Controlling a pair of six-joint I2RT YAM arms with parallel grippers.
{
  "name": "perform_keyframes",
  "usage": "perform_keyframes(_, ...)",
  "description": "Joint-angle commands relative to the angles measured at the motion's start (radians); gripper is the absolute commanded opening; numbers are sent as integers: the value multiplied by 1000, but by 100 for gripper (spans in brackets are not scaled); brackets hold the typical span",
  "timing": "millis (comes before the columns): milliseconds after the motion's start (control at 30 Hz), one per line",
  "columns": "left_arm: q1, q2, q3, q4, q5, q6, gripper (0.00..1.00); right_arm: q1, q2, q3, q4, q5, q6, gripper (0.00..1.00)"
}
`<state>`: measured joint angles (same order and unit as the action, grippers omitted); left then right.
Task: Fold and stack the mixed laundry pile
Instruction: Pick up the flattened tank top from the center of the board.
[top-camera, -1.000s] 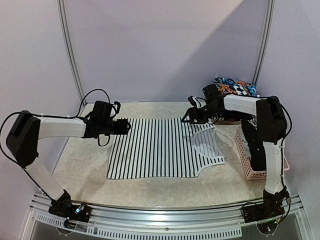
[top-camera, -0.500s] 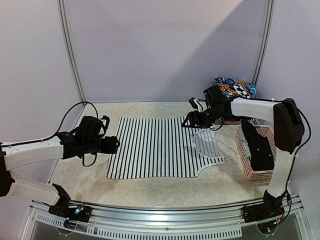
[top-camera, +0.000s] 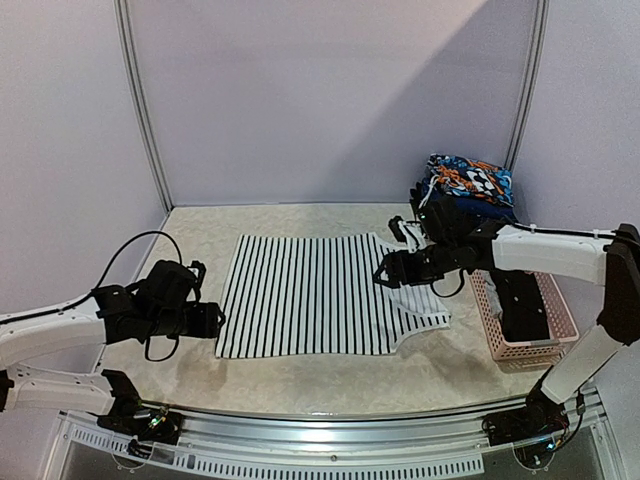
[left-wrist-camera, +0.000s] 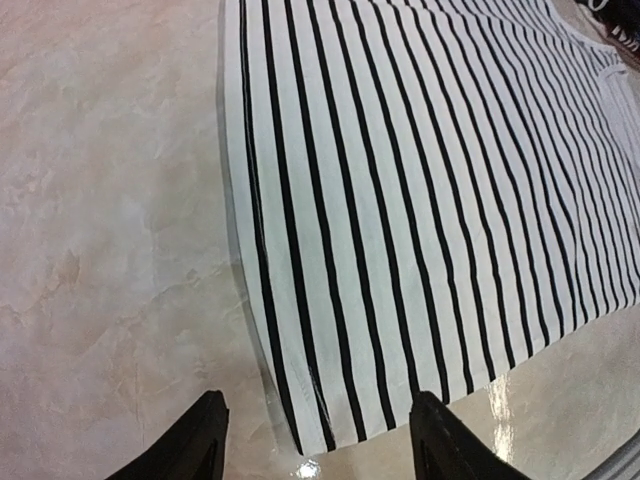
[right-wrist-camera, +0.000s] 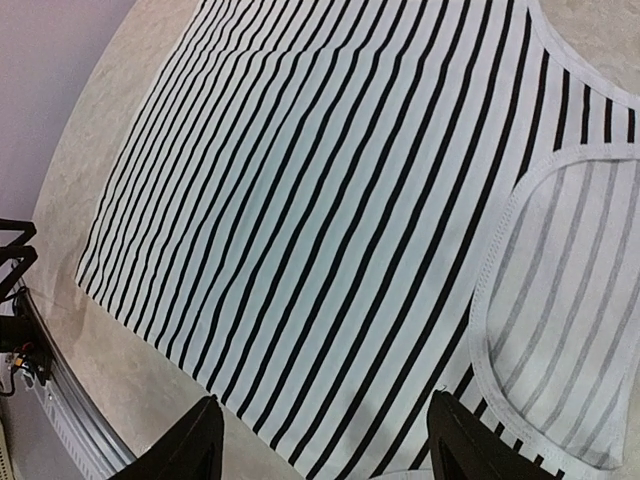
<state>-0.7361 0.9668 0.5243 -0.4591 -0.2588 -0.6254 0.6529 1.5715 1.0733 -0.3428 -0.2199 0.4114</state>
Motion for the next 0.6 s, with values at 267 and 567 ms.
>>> perform_keyframes(267,-81,-91,-97,-142,-20,-176,57,8,-150,-118,17,98,38,71)
perform_keyframes(567,-135,-84,-99,-211,-103,-231,55,8,-139,-127,15,108,20,72)
